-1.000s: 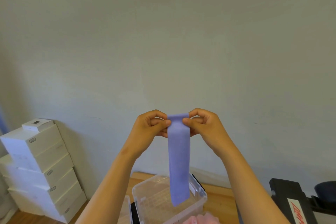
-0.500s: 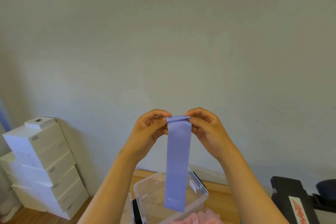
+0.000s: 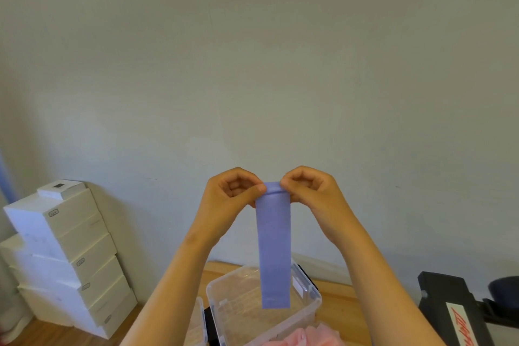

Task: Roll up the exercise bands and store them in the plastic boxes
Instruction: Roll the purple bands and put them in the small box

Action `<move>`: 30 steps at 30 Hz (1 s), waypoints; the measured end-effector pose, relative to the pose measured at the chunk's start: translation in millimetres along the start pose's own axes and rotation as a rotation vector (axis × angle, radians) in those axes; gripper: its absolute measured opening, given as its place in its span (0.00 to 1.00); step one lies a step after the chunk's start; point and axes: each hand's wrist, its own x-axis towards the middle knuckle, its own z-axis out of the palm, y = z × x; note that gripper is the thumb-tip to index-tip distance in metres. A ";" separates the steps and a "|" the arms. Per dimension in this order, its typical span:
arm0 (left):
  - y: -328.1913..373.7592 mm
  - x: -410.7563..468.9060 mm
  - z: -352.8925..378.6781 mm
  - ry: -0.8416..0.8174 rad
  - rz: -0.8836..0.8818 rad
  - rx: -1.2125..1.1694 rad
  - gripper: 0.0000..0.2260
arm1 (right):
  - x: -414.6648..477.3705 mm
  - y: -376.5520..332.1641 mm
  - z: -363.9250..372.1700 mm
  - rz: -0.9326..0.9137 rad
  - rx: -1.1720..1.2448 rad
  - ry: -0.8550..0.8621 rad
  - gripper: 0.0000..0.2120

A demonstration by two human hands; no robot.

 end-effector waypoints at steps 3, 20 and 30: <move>0.1 2.0 1.4 0.033 0.005 0.061 0.07 | 2.3 3.8 -0.9 0.012 -0.062 0.024 0.04; 5.1 0.3 -1.5 -0.103 -0.142 -0.196 0.03 | -0.6 -1.1 4.4 0.033 0.058 -0.085 0.04; -1.6 -8.5 3.0 -0.143 -0.264 -0.449 0.06 | -7.4 2.5 7.9 0.105 0.372 -0.126 0.02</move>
